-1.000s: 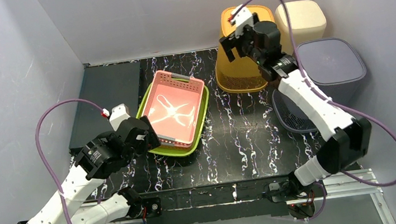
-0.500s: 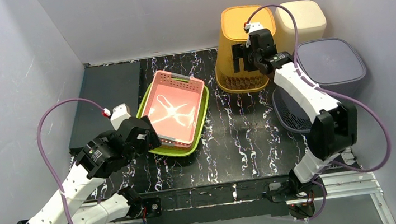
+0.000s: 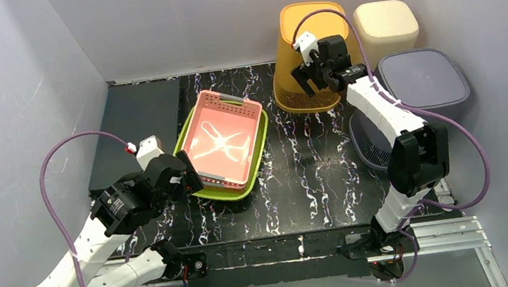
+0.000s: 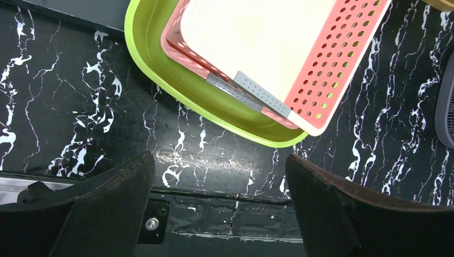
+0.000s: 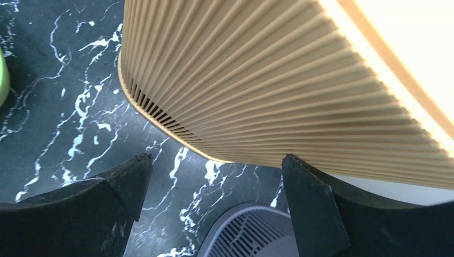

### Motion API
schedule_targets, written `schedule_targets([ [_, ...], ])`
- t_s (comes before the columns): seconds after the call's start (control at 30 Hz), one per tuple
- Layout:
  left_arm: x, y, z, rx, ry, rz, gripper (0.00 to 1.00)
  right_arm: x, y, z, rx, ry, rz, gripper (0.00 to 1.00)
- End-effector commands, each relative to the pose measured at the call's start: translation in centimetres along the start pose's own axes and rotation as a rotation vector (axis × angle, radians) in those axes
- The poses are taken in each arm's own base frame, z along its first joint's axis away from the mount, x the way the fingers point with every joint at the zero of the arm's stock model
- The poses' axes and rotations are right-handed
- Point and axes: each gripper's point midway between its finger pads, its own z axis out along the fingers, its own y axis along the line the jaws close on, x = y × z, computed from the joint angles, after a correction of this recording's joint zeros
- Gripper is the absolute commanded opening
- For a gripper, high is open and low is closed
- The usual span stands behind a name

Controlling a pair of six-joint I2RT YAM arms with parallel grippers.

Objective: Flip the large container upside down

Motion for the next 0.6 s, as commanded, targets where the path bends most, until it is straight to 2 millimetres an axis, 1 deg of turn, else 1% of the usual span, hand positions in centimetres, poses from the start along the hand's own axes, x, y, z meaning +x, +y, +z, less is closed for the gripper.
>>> schedule_targets([
  [0.0,0.5,1.1,0.3,-0.050,0.013,0.021,0.90,-2.0,-1.9,1.3,0.074,-0.085,-0.157,0.99],
  [0.07,0.4,1.1,0.2,-0.048,0.009,0.018,0.91,-1.9,-1.9,1.4,0.065,-0.064,-0.174,0.99],
  [0.13,0.5,1.4,0.1,-0.055,0.008,0.017,0.91,-2.2,-2.2,0.9,0.078,-0.070,-0.149,0.99],
  [0.23,0.6,1.7,0.2,-0.059,0.005,0.008,0.90,-2.8,-1.3,-0.9,0.039,-0.107,-0.090,0.99],
  [0.33,0.7,1.6,0.3,-0.060,0.009,-0.006,0.91,-3.7,0.2,-3.3,-0.029,-0.184,-0.009,0.99],
  [0.43,0.8,0.9,0.7,-0.055,0.019,-0.007,0.91,-4.7,2.2,-5.8,-0.124,-0.273,0.100,0.99],
  [0.5,0.6,0.4,1.1,-0.057,0.020,0.007,0.91,-5.0,3.7,-7.3,-0.196,-0.305,0.178,0.99],
  [0.57,0.2,0.0,1.4,-0.067,0.028,0.029,0.91,-4.9,5.3,-8.6,-0.270,-0.318,0.277,0.99],
])
